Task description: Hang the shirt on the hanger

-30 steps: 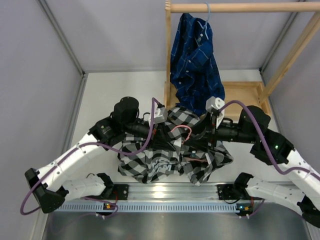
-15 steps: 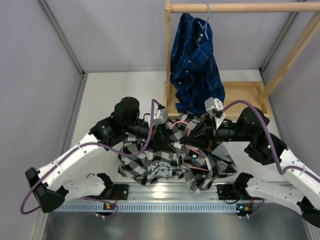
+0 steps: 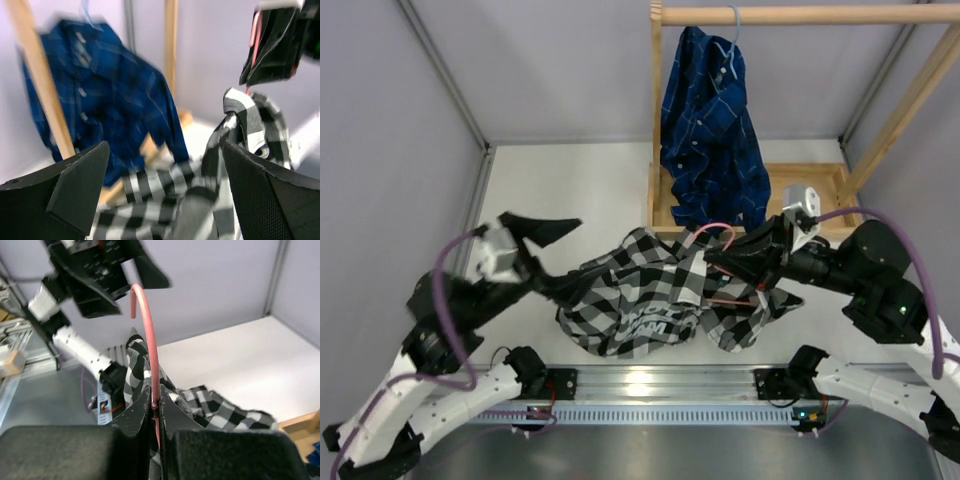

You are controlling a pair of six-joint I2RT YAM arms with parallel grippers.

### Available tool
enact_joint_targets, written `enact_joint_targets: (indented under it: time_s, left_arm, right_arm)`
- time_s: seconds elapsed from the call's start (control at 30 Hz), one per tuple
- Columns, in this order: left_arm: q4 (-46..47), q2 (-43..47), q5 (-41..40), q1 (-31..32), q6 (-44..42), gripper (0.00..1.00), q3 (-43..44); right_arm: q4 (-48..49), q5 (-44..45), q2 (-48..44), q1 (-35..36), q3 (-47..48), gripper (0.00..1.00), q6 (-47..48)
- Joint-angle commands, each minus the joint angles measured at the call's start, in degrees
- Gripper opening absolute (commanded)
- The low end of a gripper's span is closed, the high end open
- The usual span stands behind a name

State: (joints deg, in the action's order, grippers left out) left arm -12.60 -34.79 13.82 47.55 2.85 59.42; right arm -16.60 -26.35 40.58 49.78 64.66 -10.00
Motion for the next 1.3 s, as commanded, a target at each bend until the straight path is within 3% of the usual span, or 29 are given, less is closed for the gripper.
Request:
enact_joint_targets:
  time_s: [0.0,0.07,0.2,0.4,0.47,0.53,0.6,0.87,1.07,1.27]
  left_arm:
    - [10.1,11.7,-11.8,0.1,4.6,0.98,-11.4]
    - [11.8,18.0,-9.8,0.1,5.4,0.98,-15.0]
    - [12.1,21.2,-5.8,0.1,6.3,0.97,-21.7]
    - [17.0,23.6,-10.4,0.1,7.7,0.93,-27.6]
    - [18.7,22.7,-10.9,0.1,7.9,0.79,-28.6]
    - [19.9,21.4,-14.8,0.1,8.3,0.32,-28.2]
    - [19.7,19.4,-19.9,0.1,9.9,0.00,-26.8]
    - [9.4,13.2,-54.6,0.1,21.3,0.00,-21.5]
    - [7.6,7.0,-53.6,0.1,22.5,0.00,-18.2]
    - [1.3,2.6,-58.9,0.1,28.4,0.00,-15.1]
  right_arm:
    - [-0.8,5.3,-0.2,0.7,7.1,0.00,1.4]
    - [-1.6,5.9,0.1,0.7,9.9,0.00,1.6]
    - [-5.1,6.0,2.1,0.7,15.7,0.00,2.5]
    - [-7.6,6.2,3.1,0.7,22.2,0.00,3.1]
    - [-8.1,5.9,3.3,0.7,22.8,0.00,3.1]
    - [-8.1,6.0,2.9,0.7,22.5,0.00,3.1]
    - [-8.0,6.8,1.8,0.7,21.7,0.00,3.3]
    - [-7.9,19.1,-5.3,0.7,14.4,0.00,4.8]
    - [-8.1,21.9,-4.1,0.8,15.9,0.00,6.3]
    - [-8.0,22.7,-2.3,0.7,18.1,0.00,7.1]
